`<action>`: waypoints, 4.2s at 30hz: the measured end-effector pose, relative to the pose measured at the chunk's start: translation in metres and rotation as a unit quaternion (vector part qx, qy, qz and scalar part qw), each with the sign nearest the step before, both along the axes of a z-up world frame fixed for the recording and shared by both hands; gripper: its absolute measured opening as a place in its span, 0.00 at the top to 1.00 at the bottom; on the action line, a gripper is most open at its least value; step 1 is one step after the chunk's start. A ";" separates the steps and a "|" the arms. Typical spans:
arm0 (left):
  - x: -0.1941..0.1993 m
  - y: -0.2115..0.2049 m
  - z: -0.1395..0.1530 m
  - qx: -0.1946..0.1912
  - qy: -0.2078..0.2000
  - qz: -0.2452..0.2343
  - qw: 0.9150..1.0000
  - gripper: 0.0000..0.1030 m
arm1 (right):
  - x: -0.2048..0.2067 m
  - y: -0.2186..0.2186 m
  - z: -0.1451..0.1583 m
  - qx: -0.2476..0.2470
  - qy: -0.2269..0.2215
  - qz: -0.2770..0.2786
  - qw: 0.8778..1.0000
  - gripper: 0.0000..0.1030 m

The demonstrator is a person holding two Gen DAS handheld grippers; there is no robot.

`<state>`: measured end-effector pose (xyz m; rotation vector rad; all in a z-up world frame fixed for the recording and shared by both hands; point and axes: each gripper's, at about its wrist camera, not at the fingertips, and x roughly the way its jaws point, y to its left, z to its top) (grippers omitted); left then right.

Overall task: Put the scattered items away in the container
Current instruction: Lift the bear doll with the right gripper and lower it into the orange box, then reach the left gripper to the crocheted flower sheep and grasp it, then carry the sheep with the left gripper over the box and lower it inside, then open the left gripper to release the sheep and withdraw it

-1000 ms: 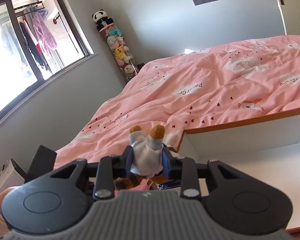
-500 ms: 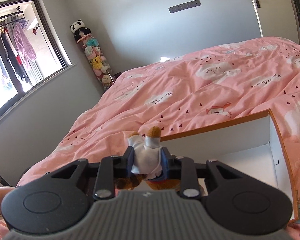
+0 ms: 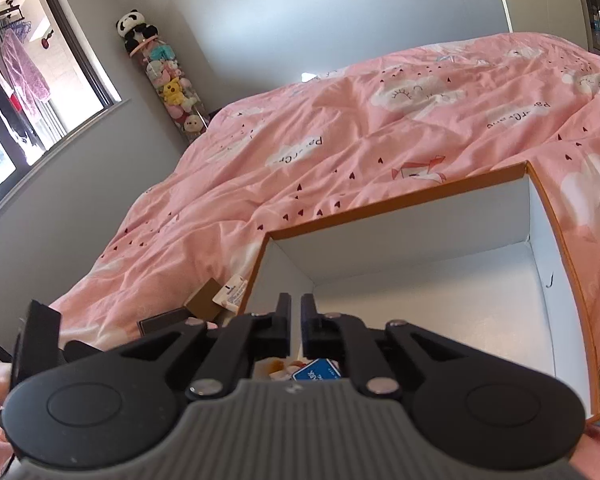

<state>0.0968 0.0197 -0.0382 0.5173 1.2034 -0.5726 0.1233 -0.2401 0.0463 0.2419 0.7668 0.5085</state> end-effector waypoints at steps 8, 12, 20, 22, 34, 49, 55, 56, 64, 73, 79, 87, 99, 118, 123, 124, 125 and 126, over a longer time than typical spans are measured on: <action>-0.001 0.019 0.055 -0.074 -0.028 0.055 0.995 0.67 | 0.009 -0.004 -0.021 -0.034 0.038 -0.007 0.999 0.70; -0.003 0.024 0.099 -0.114 -0.068 0.058 0.989 0.70 | 0.009 -0.005 -0.026 -0.048 0.041 -0.007 0.998 0.69; 0.029 -0.005 0.147 -0.181 -0.127 0.035 0.975 1.00 | 0.010 -0.001 -0.026 -0.046 0.044 0.008 0.998 0.67; 0.037 -0.018 0.152 -0.182 -0.138 0.021 0.973 1.00 | 0.009 0.001 -0.026 -0.046 0.044 0.012 0.998 0.66; 0.041 -0.029 0.064 -0.032 0.045 -0.001 0.998 0.68 | 0.006 -0.003 -0.036 -0.037 0.054 0.006 0.998 0.57; 0.033 -0.027 -0.039 0.034 0.131 0.090 0.987 0.38 | 0.004 -0.009 -0.050 -0.032 0.075 -0.014 0.997 0.46; 0.019 -0.016 -0.021 0.014 0.091 0.089 0.992 0.49 | 0.001 -0.012 -0.052 -0.037 0.077 -0.019 0.996 0.44; 0.015 -0.012 -0.013 0.008 0.082 0.085 0.993 0.49 | 0.001 -0.013 -0.053 -0.037 0.078 -0.021 0.996 0.44; -0.003 0.010 0.072 -0.063 -0.017 0.063 0.996 0.51 | 0.004 -0.009 -0.053 -0.036 0.077 -0.014 0.996 0.44; 0.030 -0.038 0.122 -0.095 -0.097 -0.041 0.990 0.51 | 0.003 -0.004 -0.037 -0.060 0.045 -0.010 0.997 0.44; 0.070 -0.083 0.073 -0.082 -0.058 -0.084 0.991 0.50 | 0.003 -0.011 -0.032 -0.075 0.036 -0.021 0.996 0.44; 0.107 -0.101 0.013 -0.064 0.006 -0.092 0.994 0.49 | 0.013 -0.019 -0.045 -0.081 0.050 -0.032 0.995 0.44; 0.113 -0.109 -0.005 -0.057 0.022 -0.152 0.987 0.43 | 0.043 -0.008 -0.056 -0.056 0.082 -0.010 0.995 0.41; 0.098 -0.104 0.013 -0.029 0.013 -0.140 0.990 0.64 | 0.096 0.019 -0.086 -0.027 0.149 -0.018 0.988 0.30; 0.102 -0.100 0.008 -0.026 0.020 -0.130 0.991 0.72 | 0.107 0.036 -0.089 -0.019 0.155 0.000 0.988 0.35; 0.102 -0.099 0.007 -0.024 0.019 -0.129 0.991 0.72 | 0.109 0.040 -0.092 -0.019 0.158 0.004 0.987 0.39; 0.102 -0.099 0.006 -0.022 0.017 -0.127 0.991 0.72 | 0.110 0.043 -0.094 -0.020 0.161 0.006 0.987 0.47; 0.101 -0.098 0.006 -0.021 0.015 -0.127 0.992 0.72 | 0.110 0.046 -0.097 -0.021 0.166 0.009 0.986 0.53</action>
